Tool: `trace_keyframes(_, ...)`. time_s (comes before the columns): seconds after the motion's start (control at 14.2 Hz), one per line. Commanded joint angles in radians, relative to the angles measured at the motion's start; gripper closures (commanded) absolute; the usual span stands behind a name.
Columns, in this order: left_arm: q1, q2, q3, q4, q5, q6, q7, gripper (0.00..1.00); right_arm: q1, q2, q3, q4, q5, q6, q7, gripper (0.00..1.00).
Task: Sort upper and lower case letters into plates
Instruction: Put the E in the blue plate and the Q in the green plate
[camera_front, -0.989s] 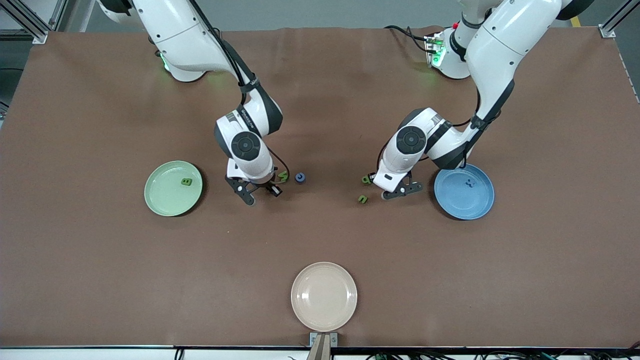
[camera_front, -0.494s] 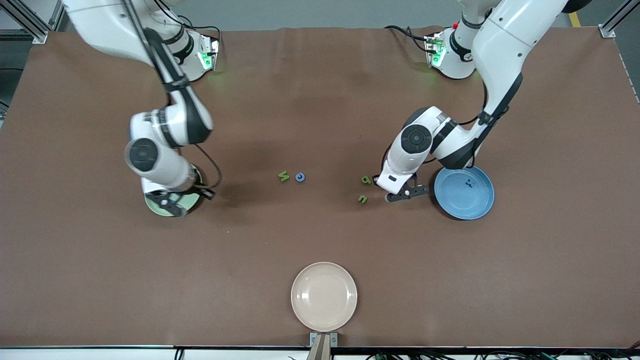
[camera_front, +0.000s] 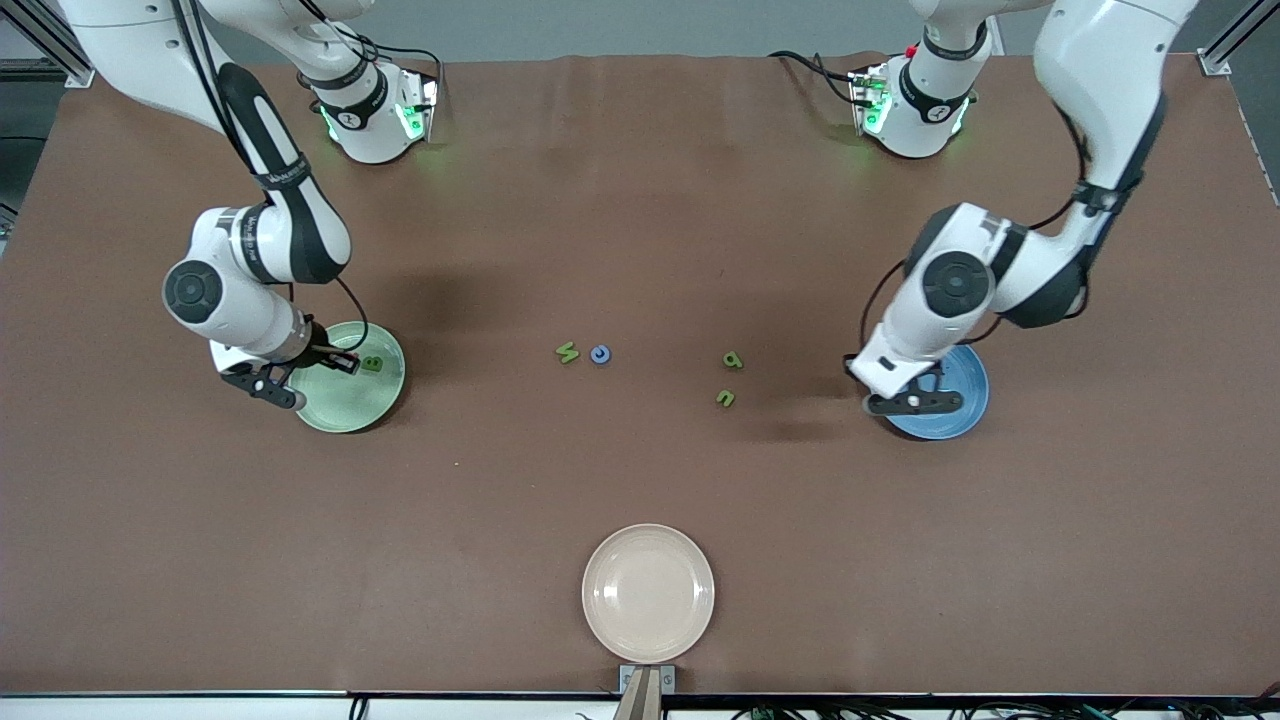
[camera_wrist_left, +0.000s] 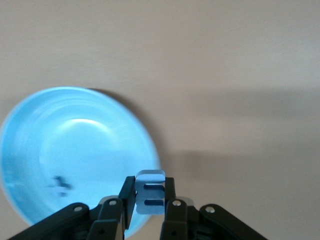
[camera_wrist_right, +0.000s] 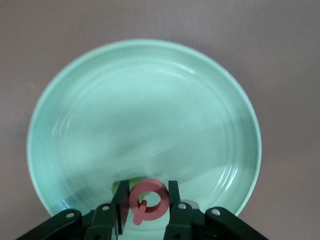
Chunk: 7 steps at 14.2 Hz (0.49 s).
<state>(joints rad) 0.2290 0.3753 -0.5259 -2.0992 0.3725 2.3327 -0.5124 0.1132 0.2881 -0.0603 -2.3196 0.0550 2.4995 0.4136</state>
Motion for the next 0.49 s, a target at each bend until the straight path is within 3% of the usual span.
trace_keyframes(0.0,0.094,-0.035,-0.031,-0.08,0.019,0.011,0.099,0.99,-0.012,-0.026,0.013,-0.052,-0.009,0.021,-0.004,0.98)
trace_keyframes(0.28,0.156,-0.021,-0.031,-0.143,0.074,0.056,0.143,0.99,-0.038,-0.012,0.013,-0.053,-0.009,0.021,-0.004,0.9)
trace_keyframes(0.35,0.161,-0.012,-0.031,-0.156,0.08,0.075,0.143,0.99,-0.043,-0.012,0.013,-0.053,-0.009,0.019,-0.006,0.85)
trace_keyframes(0.42,0.161,-0.007,-0.031,-0.162,0.089,0.089,0.143,0.99,-0.044,-0.012,0.013,-0.053,-0.009,0.018,-0.016,0.68)
